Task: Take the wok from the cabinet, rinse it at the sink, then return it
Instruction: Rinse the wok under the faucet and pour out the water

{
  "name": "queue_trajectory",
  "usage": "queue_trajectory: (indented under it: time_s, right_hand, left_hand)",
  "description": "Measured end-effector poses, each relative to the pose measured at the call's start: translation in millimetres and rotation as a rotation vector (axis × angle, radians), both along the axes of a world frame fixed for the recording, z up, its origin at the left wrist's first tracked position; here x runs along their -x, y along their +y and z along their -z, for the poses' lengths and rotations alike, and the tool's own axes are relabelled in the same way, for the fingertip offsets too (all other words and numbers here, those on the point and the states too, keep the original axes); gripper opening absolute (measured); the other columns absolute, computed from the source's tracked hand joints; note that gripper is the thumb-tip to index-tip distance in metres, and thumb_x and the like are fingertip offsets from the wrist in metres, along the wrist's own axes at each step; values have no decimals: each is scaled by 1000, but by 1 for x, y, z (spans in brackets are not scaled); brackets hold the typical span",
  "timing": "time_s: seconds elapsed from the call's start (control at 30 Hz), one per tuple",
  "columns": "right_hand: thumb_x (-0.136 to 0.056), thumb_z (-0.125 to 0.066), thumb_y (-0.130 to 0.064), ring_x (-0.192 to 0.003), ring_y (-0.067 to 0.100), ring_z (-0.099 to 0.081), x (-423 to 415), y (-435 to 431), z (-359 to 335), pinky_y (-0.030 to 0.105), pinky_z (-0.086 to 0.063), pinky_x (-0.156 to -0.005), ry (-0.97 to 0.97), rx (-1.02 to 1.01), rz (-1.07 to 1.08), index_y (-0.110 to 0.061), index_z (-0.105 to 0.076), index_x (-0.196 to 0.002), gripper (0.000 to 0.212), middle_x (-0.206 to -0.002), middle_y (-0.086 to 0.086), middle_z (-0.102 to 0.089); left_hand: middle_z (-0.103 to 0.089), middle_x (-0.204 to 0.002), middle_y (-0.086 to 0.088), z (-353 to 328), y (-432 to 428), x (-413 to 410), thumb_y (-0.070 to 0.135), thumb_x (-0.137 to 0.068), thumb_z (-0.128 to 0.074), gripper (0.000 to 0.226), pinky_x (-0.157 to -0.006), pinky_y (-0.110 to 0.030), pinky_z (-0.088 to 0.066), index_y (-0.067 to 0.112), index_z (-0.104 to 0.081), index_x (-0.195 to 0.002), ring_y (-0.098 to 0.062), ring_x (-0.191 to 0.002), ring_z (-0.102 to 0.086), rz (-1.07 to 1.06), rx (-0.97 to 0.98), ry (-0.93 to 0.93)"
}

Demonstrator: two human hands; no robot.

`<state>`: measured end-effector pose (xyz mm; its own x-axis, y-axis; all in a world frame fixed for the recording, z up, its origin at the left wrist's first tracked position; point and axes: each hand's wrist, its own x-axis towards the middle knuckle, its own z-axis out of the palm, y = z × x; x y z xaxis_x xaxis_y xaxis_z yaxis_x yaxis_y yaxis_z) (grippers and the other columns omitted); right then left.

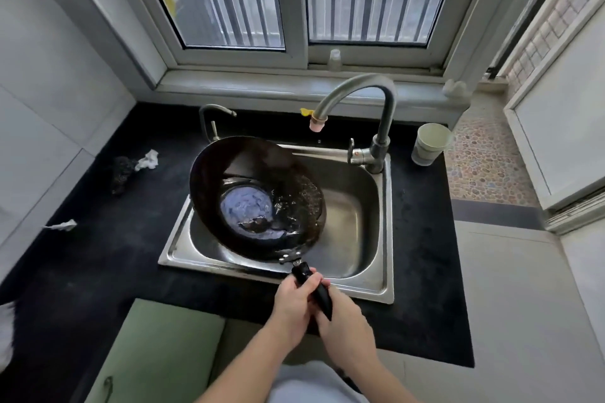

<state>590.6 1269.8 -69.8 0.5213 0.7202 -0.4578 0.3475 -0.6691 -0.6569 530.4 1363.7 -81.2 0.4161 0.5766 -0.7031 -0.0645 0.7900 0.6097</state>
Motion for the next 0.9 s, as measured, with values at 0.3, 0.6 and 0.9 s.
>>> queue_trajectory:
  time_s: [0.3, 0.6, 0.9]
  right_hand:
    - [-80, -52, -40, -99, 22, -70, -15, -8, 10, 41, -57, -84, 158, -67, 3, -40, -50, -131, 50, -106, -3, -74]
    - [-84, -68, -25, -105, 4, -66, -19, -11, 18, 20, -52, -92, 282, -229, -23, -31, -60, -131, 48, -113, -13, -73]
    - [-85, -74, -27, -76, -12, -60, -16, -3, 14, 6, -43, -66, 357, -304, -17, -24, -68, -101, 17, -80, -15, -67]
  left_hand:
    - [-62, -74, -8, -3, -16, -12, -2, -94, -57, 7, -68, -27, -52, 4, -59, -91, -18, -69, -62, -58, -59, 89]
    - [-65, -80, -11, -7, -22, -5, 3, -90, -64, 4, -73, -32, -52, 1, -65, -94, -22, -75, -64, -134, -87, 154]
    - [-71, -94, -19, -21, -8, 2, 5, -96, -53, 15, -84, -32, -57, -3, -65, -98, -24, -90, -69, -219, 7, -67]
